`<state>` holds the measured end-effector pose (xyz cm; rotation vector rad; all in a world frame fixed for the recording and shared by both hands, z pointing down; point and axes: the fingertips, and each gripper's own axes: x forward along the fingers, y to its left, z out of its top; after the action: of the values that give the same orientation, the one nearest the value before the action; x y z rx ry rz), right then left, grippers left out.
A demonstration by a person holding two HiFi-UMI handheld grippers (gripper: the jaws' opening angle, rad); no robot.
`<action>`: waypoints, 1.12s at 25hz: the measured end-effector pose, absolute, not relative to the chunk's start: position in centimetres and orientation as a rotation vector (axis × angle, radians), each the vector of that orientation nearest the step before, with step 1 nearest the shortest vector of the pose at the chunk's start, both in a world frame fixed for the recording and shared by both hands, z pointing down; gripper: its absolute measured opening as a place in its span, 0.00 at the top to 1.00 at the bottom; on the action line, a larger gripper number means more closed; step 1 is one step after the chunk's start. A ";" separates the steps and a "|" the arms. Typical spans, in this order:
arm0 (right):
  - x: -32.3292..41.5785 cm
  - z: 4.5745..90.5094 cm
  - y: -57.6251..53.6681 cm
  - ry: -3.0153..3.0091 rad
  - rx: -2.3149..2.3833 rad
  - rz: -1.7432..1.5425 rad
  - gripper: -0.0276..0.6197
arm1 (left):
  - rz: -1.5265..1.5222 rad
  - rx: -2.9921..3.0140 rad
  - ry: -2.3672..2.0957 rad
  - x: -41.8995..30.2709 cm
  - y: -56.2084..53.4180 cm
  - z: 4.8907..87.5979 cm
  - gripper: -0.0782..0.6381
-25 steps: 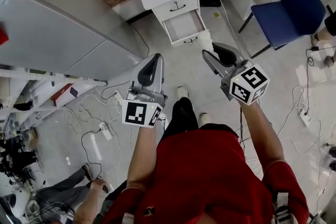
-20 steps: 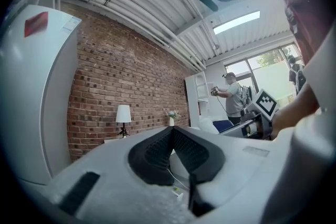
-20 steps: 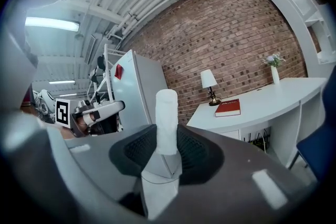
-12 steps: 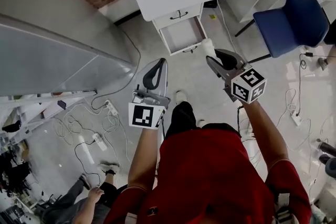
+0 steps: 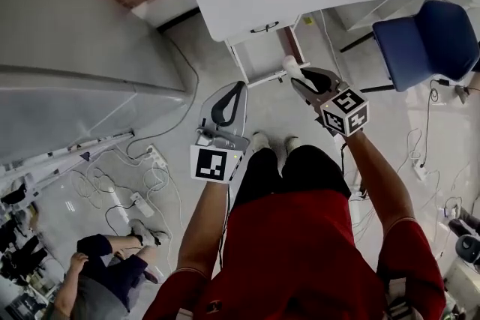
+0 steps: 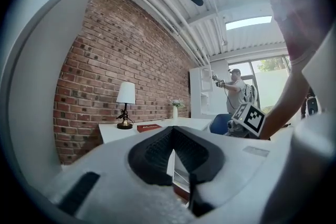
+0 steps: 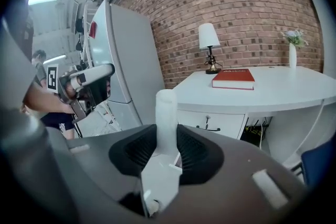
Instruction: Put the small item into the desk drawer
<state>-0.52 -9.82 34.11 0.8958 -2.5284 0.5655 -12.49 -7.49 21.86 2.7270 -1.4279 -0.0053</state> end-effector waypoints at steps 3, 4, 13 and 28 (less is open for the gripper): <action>-0.8 37.0 -12.3 -2.507 0.861 0.576 0.75 | 0.021 2.691 -1.444 -12.5 -9.5 24.0 0.88; -0.9 37.9 -13.0 -2.504 0.853 0.587 0.75 | 0.029 2.675 -1.458 -12.6 -10.1 24.8 0.88; -0.7 46.2 -17.9 -2.538 0.763 0.607 0.75 | 0.091 2.610 -1.601 -11.1 -16.9 33.4 0.88; -0.7 58.2 -22.7 -2.477 0.584 0.449 0.75 | 0.188 2.633 -1.634 -9.0 -21.0 43.8 0.88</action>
<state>-0.67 -22.68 58.24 0.5839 -2.4769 0.4492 -9.01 -20.98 43.83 2.6327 -1.6337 0.1885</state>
